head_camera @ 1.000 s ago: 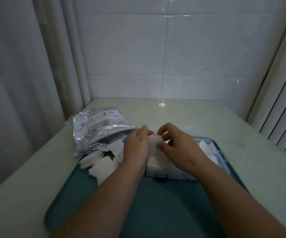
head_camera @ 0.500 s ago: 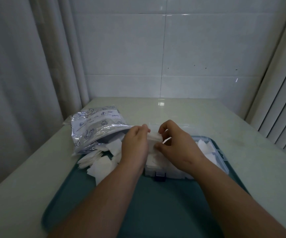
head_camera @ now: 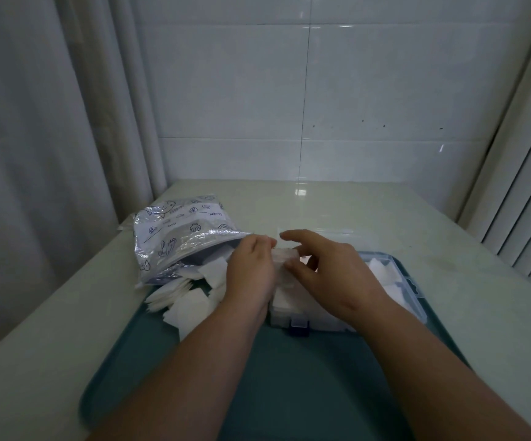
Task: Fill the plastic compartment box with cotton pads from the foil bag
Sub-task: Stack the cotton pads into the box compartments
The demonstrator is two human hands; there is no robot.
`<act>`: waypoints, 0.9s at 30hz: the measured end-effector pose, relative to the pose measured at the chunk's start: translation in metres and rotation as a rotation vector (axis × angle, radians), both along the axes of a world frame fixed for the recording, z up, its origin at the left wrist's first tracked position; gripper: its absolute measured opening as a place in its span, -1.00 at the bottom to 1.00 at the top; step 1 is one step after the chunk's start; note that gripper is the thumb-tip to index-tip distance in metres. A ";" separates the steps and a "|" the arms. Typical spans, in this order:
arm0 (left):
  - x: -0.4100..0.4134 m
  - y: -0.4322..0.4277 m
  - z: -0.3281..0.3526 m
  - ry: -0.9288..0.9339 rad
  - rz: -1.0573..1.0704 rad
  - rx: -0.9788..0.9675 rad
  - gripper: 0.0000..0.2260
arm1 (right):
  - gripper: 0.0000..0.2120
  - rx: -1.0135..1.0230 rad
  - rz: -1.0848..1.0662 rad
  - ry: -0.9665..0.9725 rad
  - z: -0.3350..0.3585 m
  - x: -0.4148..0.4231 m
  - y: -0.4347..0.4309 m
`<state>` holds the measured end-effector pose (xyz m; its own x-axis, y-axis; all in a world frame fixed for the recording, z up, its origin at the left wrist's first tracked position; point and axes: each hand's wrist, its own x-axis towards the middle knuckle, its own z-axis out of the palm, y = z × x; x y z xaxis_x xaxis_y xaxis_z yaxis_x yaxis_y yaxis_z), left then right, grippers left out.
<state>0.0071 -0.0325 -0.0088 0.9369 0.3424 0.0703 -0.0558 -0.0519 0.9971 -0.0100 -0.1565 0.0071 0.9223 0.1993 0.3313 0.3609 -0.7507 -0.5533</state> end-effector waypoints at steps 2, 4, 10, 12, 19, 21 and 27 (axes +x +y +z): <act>0.001 0.000 -0.001 -0.022 0.021 0.001 -0.83 | -0.70 -0.013 0.007 -0.003 -0.001 0.001 0.000; 0.001 0.000 -0.002 -0.026 0.033 0.001 -0.79 | -0.72 -0.020 -0.002 -0.008 -0.003 0.003 -0.001; 0.001 -0.001 -0.001 -0.030 0.025 0.009 -0.77 | -0.62 -0.049 -0.011 -0.025 0.000 0.003 0.000; 0.001 -0.001 0.000 -0.036 0.028 -0.008 -0.76 | -0.59 -0.055 0.011 -0.018 0.001 0.001 0.001; 0.003 0.000 0.000 -0.029 0.016 -0.022 -0.72 | -0.69 -0.068 -0.018 -0.020 -0.001 0.003 0.001; 0.002 0.000 0.000 -0.023 0.003 -0.022 -0.80 | -0.68 -0.048 -0.011 -0.003 -0.002 0.002 0.003; 0.002 0.000 0.001 -0.003 -0.022 0.060 -0.80 | -0.81 0.025 0.017 0.040 -0.001 0.001 0.003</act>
